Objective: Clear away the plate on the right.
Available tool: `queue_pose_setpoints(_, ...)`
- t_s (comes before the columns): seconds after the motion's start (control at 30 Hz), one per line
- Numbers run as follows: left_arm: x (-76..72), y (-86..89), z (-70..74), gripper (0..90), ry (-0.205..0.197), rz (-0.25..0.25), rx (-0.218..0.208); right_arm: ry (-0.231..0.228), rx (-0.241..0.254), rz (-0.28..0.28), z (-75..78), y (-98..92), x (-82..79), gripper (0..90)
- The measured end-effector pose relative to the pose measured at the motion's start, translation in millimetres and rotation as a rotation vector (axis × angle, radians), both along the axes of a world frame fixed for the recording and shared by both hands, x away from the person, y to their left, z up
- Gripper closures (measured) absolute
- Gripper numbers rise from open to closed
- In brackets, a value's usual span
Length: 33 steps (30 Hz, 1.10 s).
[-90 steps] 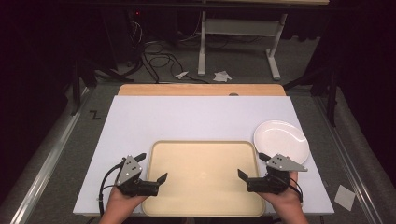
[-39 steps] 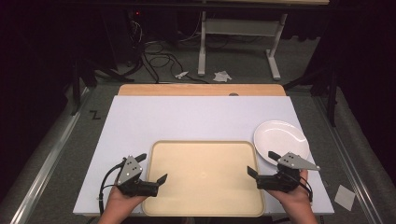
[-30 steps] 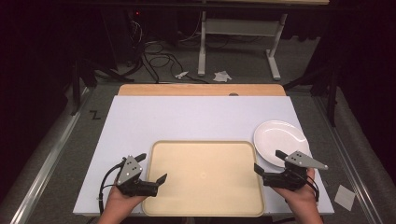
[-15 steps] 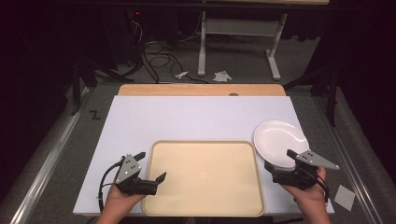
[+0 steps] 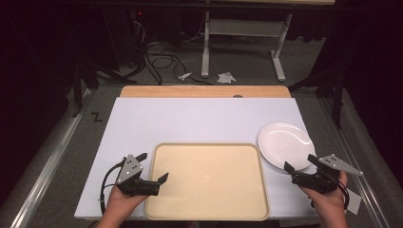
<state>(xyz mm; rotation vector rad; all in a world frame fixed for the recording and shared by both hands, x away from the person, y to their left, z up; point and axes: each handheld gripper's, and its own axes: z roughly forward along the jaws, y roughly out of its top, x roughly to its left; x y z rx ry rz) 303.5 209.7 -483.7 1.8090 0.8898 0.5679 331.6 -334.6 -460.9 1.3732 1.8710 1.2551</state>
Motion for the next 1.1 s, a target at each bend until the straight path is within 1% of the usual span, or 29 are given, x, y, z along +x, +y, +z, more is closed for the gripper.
queue_pose_setpoints(0.17, 0.1, 0.0, 0.2, 0.6, 0.001, -0.001, -0.004, 0.005, 0.003, -0.024, -2.3, -8.5, -0.7, 0.2)
queue_pose_setpoints(0.2, 0.1, 0.0, 0.2, 0.7, -0.003, 0.0, -0.008, 0.012, 0.012, -0.031, -3.0, -10.8, -0.6, 0.3)
queue_pose_setpoints(0.4, -0.1, 0.1, 0.1, 0.8, -0.008, 0.001, -0.008, 0.012, 0.011, -0.029, -3.7, -11.1, 0.4, 0.3)
queue_pose_setpoints(0.5, -0.1, -0.1, 0.0, 0.8, -0.004, -0.001, -0.007, 0.016, 0.01, -0.031, -4.0, -10.5, 0.6, 0.3)
queue_pose_setpoints(0.6, 0.1, -1.0, -0.7, 0.8, -0.006, -0.004, -0.006, 0.034, 0.033, -0.046, -4.9, -11.5, 0.9, 0.3)
queue_pose_setpoints(0.83, 0.5, -1.9, -1.8, 0.8, 0.002, -0.009, -0.004, 0.057, 0.08, -0.053, -8.4, -14.1, 2.3, 0.3)
queue_pose_setpoints(0.9, -0.1, -1.3, -1.2, 0.8, -0.002, -0.012, -0.008, 0.063, 0.095, -0.054, -9.1, -14.8, 2.8, 0.3)
queue_pose_setpoints(0.97, 0.0, -1.1, -1.3, 0.8, -0.003, -0.014, -0.011, 0.063, 0.098, -0.055, -9.3, -15.0, 3.0, 0.3)
queue_pose_setpoints(1.0, 0.3, -1.6, -2.1, 0.8, -0.007, -0.014, -0.008, 0.071, 0.112, -0.063, -10.1, -15.1, 2.8, 0.3)
queue_pose_setpoints(1.03, 0.3, -1.6, -2.1, 0.8, -0.007, -0.014, -0.008, 0.071, 0.112, -0.063, -10.1, -15.1, 2.8, 0.3)
queue_pose_setpoints(1.1, 0.5, -2.8, -2.8, 0.8, -0.005, -0.013, -0.01, 0.084, 0.139, -0.075, -11.1, -15.9, 0.8, 0.3)
